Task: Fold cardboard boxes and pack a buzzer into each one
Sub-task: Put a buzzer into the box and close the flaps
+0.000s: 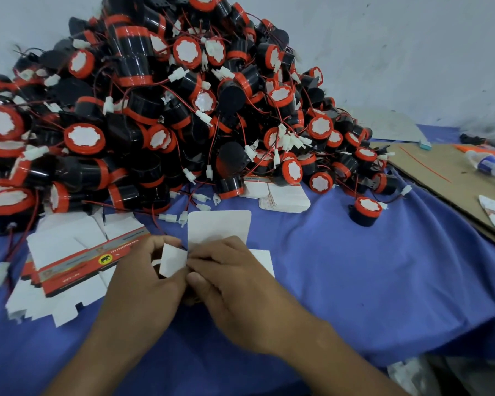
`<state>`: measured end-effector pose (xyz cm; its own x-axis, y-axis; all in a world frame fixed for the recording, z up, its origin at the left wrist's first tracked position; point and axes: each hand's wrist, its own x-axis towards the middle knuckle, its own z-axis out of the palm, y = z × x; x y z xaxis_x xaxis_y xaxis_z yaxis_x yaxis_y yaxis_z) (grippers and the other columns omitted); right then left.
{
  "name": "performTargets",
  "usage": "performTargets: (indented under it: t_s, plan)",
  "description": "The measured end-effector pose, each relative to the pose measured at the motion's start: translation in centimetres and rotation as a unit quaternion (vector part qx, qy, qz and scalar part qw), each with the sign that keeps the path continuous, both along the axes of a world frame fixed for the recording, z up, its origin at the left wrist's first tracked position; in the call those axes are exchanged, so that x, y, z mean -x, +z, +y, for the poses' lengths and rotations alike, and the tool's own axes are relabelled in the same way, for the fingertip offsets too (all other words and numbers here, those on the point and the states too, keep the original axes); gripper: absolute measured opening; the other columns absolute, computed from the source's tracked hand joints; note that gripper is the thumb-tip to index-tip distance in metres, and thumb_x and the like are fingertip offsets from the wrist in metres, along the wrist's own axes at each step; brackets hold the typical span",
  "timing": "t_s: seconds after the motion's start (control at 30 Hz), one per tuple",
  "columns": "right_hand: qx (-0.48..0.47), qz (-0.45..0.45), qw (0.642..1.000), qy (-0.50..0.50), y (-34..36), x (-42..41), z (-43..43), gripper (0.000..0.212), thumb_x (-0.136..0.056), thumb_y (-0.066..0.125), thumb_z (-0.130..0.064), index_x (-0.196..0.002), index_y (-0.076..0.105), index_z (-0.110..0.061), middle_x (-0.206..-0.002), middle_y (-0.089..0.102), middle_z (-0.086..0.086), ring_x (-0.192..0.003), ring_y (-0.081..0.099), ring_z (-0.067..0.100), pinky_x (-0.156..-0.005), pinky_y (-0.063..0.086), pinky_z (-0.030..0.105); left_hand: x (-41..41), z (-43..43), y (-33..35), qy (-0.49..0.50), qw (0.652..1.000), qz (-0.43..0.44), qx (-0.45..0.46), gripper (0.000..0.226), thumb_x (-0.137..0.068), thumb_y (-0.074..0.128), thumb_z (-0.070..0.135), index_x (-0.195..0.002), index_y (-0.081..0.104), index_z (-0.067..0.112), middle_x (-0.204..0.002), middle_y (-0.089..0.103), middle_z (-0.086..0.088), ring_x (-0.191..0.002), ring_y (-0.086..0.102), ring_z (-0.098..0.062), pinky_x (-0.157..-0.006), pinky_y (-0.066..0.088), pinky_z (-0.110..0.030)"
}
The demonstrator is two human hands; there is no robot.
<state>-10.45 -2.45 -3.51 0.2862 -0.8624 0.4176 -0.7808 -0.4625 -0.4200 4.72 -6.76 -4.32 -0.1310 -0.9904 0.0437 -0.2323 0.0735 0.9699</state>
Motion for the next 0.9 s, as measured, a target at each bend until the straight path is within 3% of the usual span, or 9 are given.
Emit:
performTargets:
  t_s: [0.17,0.3,0.4,0.5,0.57,0.63,0.7,0.8,0.9]
  plan:
    - [-0.034,0.082,0.996,-0.024,0.0,0.0,0.6,0.026,-0.102,0.046,-0.014,-0.120,0.064,-0.014,-0.124,0.064,-0.003,-0.114,0.042,0.021,-0.099,0.037,0.042,-0.7,0.1,0.3,-0.030,0.998,-0.004,0.050,0.040,-0.084,0.067,-0.002,-0.092,0.071,0.037,-0.080,0.074,0.010,-0.062,0.070,-0.012,-0.052,0.053,-0.016]
    - [-0.092,-0.010,0.996,0.000,0.6,1.4,0.6,0.057,-0.081,0.049,0.012,-0.132,0.054,-0.013,-0.131,0.050,0.003,-0.112,0.052,0.025,-0.093,0.048,0.044,-0.6,0.5,0.6,-0.058,0.993,-0.033,0.101,0.051,-0.086,0.067,0.002,-0.099,0.064,0.051,-0.078,0.074,0.012,-0.054,0.069,-0.015,-0.048,0.049,-0.012]
    - [-0.059,-0.032,0.992,-0.103,0.6,1.7,0.3,0.028,-0.090,0.058,0.007,-0.114,0.061,-0.007,-0.126,0.051,0.002,-0.099,0.059,0.024,-0.080,0.055,0.044,-0.2,1.0,0.4,-0.096,0.987,-0.061,0.115,0.055,-0.082,0.075,0.020,-0.110,0.055,0.063,-0.087,0.071,0.010,-0.058,0.070,-0.017,-0.054,0.054,-0.021]
    - [-0.018,-0.064,0.987,-0.145,0.3,1.5,0.0,0.007,-0.095,0.067,-0.009,-0.100,0.070,-0.005,-0.124,0.059,0.002,-0.095,0.063,0.021,-0.082,0.054,0.038,0.1,1.1,0.3,-0.098,0.981,-0.085,0.142,0.057,-0.076,0.077,0.040,-0.108,0.045,0.075,-0.091,0.067,0.014,-0.073,0.069,-0.013,-0.063,0.059,-0.037]
    - [-0.004,-0.065,0.989,-0.131,0.3,1.5,-0.1,0.009,-0.094,0.069,-0.010,-0.094,0.074,-0.003,-0.118,0.063,0.004,-0.089,0.065,0.019,-0.080,0.054,0.034,0.1,1.1,0.1,-0.094,0.984,-0.072,0.135,0.063,-0.075,0.074,0.045,-0.121,0.039,0.071,-0.091,0.065,0.014,-0.078,0.067,-0.011,-0.065,0.059,-0.039]
    - [0.009,-0.053,0.993,-0.106,0.6,1.5,-0.2,0.011,-0.093,0.069,-0.008,-0.095,0.077,0.000,-0.111,0.066,0.006,-0.087,0.066,0.016,-0.081,0.053,0.023,0.1,1.0,-0.2,-0.077,0.988,-0.041,0.125,0.074,-0.072,0.074,0.044,-0.134,0.036,0.050,-0.092,0.063,0.014,-0.080,0.066,-0.010,-0.067,0.059,-0.039]
    - [0.010,-0.015,0.998,-0.065,0.9,1.7,-0.1,0.010,-0.091,0.068,0.000,-0.094,0.077,0.002,-0.109,0.068,0.009,-0.089,0.064,0.012,-0.083,0.051,0.016,0.0,1.0,-0.4,-0.074,0.987,-0.030,0.138,0.063,-0.068,0.073,0.045,-0.121,0.040,0.042,-0.092,0.062,0.013,-0.078,0.066,-0.011,-0.068,0.057,-0.040]
    - [-0.037,0.038,0.999,-0.012,1.0,1.8,0.2,0.021,-0.084,0.061,0.011,-0.100,0.074,0.003,-0.121,0.063,0.011,-0.098,0.066,0.026,-0.083,0.056,0.039,-0.2,1.0,-0.6,-0.092,0.983,-0.046,0.153,0.050,-0.072,0.074,0.040,-0.112,0.045,0.045,-0.092,0.064,0.012,-0.079,0.066,-0.013,-0.067,0.055,-0.034]
    - [-0.030,0.018,0.999,-0.017,1.0,2.0,0.2,0.025,-0.085,0.063,0.011,-0.105,0.074,0.000,-0.122,0.063,0.008,-0.096,0.066,0.026,-0.082,0.055,0.039,-0.3,0.6,-1.1,-0.109,0.978,-0.066,0.167,0.056,-0.085,0.075,0.020,-0.122,0.047,0.051,-0.095,0.065,0.011,-0.083,0.068,-0.015,-0.064,0.058,-0.034]
